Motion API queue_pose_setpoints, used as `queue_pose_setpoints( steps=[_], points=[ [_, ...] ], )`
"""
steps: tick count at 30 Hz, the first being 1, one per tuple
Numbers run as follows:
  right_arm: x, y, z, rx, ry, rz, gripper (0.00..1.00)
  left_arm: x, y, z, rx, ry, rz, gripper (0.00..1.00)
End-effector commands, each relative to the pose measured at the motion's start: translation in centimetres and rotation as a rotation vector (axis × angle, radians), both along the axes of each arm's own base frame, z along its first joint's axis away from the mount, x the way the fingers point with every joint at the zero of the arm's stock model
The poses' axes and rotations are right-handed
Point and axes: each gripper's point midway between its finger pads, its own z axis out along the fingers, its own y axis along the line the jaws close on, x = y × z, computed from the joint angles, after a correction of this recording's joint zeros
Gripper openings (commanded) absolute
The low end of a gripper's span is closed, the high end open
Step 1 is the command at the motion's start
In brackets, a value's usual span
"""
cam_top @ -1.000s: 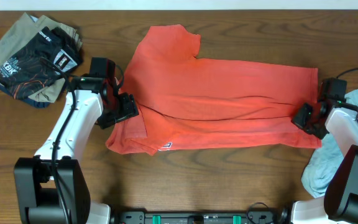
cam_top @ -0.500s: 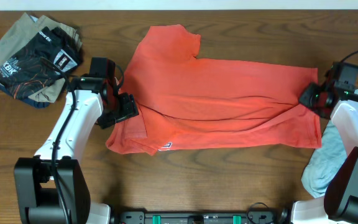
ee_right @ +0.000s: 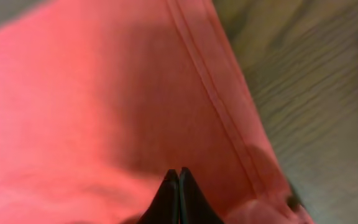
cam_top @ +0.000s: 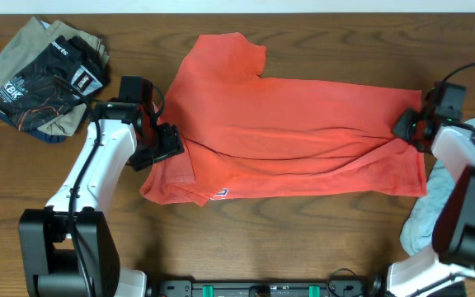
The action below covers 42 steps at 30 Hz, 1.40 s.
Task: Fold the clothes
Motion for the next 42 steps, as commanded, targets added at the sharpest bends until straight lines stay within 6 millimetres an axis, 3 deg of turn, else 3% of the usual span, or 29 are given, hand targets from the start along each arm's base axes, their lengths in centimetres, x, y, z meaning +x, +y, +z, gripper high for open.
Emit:
queue_pose_setpoints(
  steps=[1, 7, 14, 18, 23, 24, 29, 31, 33, 37, 42],
  points=[
    [0.6, -0.9, -0.8, -0.027, 0.0, -0.007, 0.01, -0.3, 0.1, 0.1, 0.004, -0.004, -0.014, 0.73],
    [1.2, -2.2, -2.7, -0.089, 0.006, -0.021, 0.01, -0.3, 0.1, 0.1, 0.004, -0.003, -0.014, 0.73],
    [1.7, -2.1, -7.3, -0.07, 0.027, -0.024, 0.01, -0.5, 0.1, 0.1, 0.004, 0.008, -0.014, 0.73],
    [3.2, -2.5, -7.7, -0.083, -0.039, -0.035, 0.01, -0.6, 0.1, 0.1, 0.004, 0.009, -0.014, 0.73],
    [5.2, -3.1, -6.4, -0.107, -0.123, -0.038, 0.05, -0.4, 0.1, 0.1, 0.004, 0.004, -0.014, 0.73],
    [5.4, -3.0, -6.2, -0.1, -0.126, -0.034, 0.1, -0.4, 0.1, 0.1, 0.004, 0.002, -0.014, 0.73],
    [6.3, -1.2, -4.5, 0.004, -0.131, 0.028, 0.69, -0.1, 0.1, 0.2, 0.003, -0.012, -0.014, 0.73],
    [6.5, -1.2, -2.8, 0.001, -0.133, 0.037, 0.8, 0.2, 0.1, 0.2, 0.003, -0.021, -0.014, 0.73],
    [6.8, -1.3, -0.4, -0.021, -0.145, 0.067, 0.99, 0.4, 0.1, 0.2, 0.003, -0.032, -0.015, 0.73],
    [5.8, -1.0, 4.9, -0.047, -0.143, 0.111, 0.99, 0.6, 0.0, 0.3, 0.002, -0.039, -0.015, 0.74],
    [0.9, 0.9, 7.3, 0.018, -0.019, 0.123, 0.99, 0.5, -0.6, 0.4, -0.036, -0.036, -0.02, 0.74]
  ],
)
